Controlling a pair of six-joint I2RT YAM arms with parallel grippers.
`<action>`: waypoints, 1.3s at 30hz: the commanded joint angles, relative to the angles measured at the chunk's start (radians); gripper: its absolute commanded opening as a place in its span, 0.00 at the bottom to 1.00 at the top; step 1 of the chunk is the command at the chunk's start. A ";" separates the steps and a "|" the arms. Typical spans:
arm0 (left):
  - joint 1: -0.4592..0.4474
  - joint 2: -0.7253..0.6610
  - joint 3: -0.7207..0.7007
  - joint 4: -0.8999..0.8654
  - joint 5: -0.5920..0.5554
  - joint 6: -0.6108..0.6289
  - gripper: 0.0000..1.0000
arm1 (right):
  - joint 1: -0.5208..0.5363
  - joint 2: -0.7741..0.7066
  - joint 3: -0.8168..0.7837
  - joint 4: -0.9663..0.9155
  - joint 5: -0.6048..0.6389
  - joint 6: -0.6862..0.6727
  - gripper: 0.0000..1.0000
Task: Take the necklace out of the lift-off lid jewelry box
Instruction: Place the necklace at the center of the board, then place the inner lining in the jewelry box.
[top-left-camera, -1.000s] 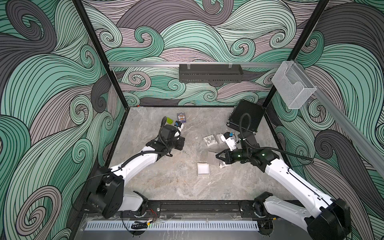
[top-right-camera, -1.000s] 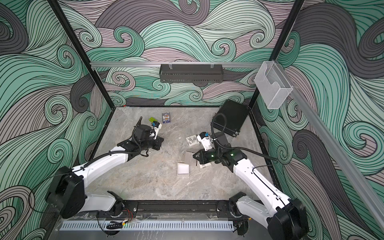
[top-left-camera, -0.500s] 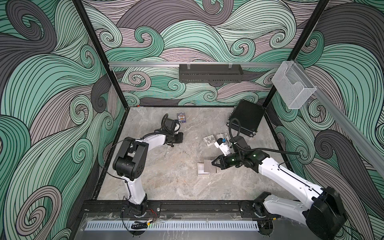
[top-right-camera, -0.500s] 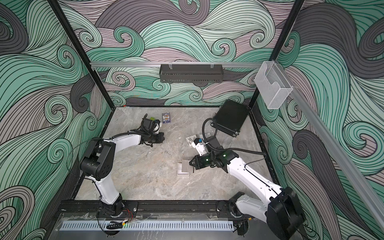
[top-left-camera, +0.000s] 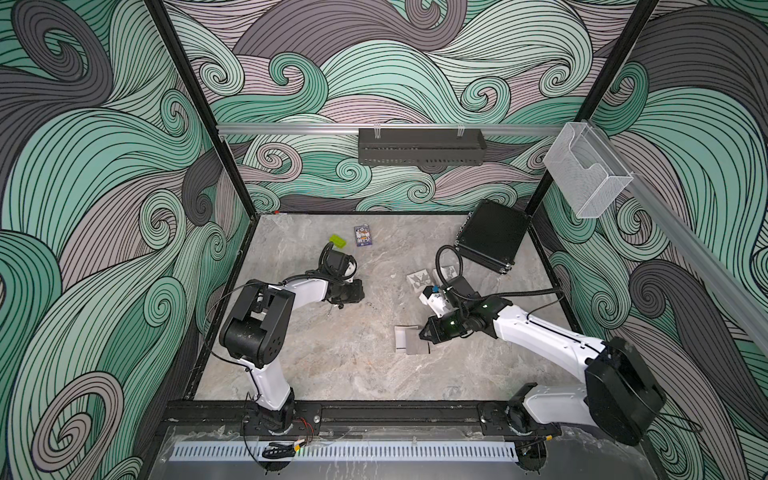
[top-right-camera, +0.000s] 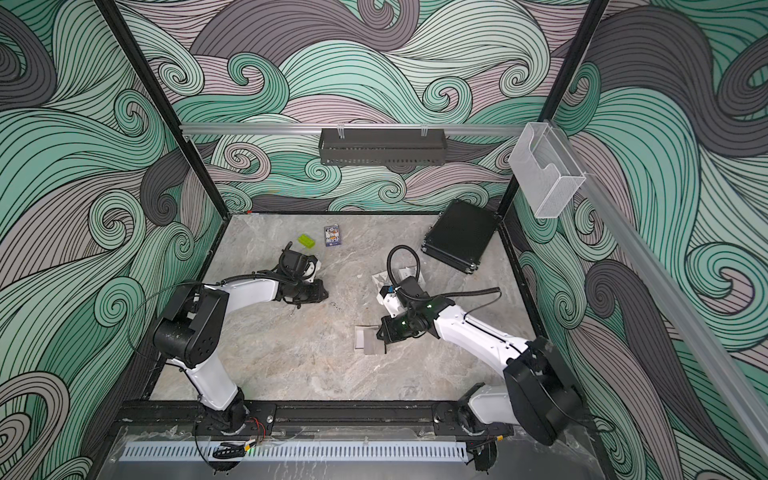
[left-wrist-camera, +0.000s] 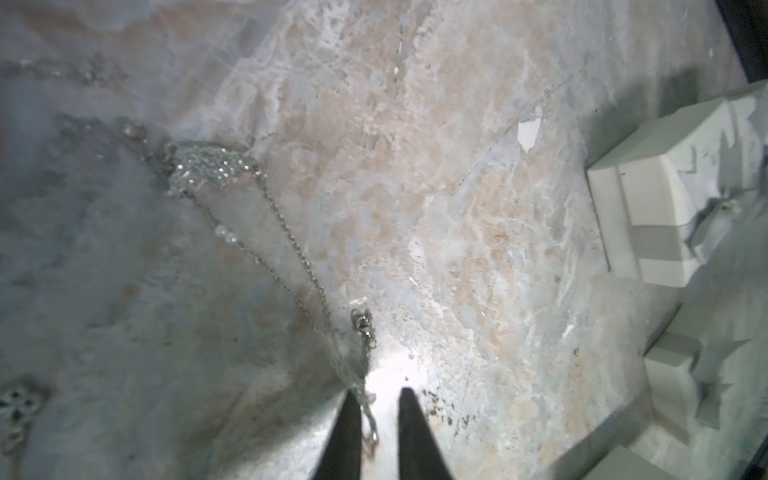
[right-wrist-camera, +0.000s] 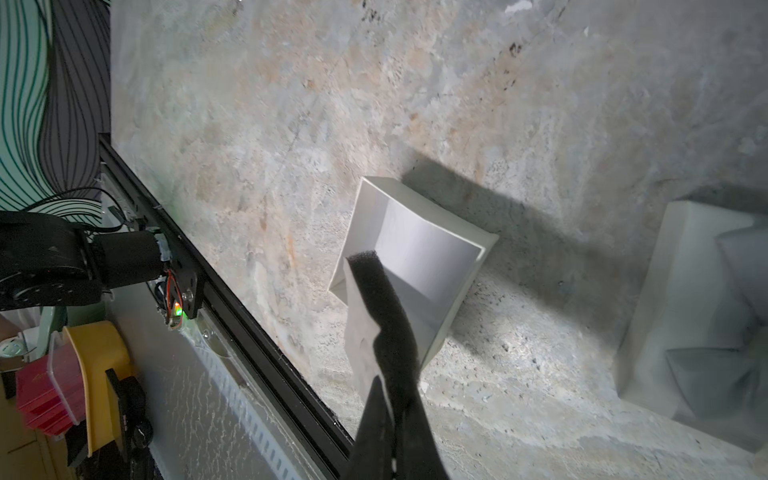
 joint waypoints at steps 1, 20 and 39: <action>0.010 -0.051 -0.020 -0.001 0.023 -0.012 0.38 | 0.013 0.017 0.041 0.030 0.023 0.011 0.01; 0.008 -0.424 -0.169 0.003 0.003 0.014 0.62 | 0.013 0.027 0.070 0.070 0.162 0.110 0.00; -0.210 -0.543 -0.336 0.042 -0.027 0.087 0.49 | 0.118 0.082 0.017 0.152 0.284 0.240 0.00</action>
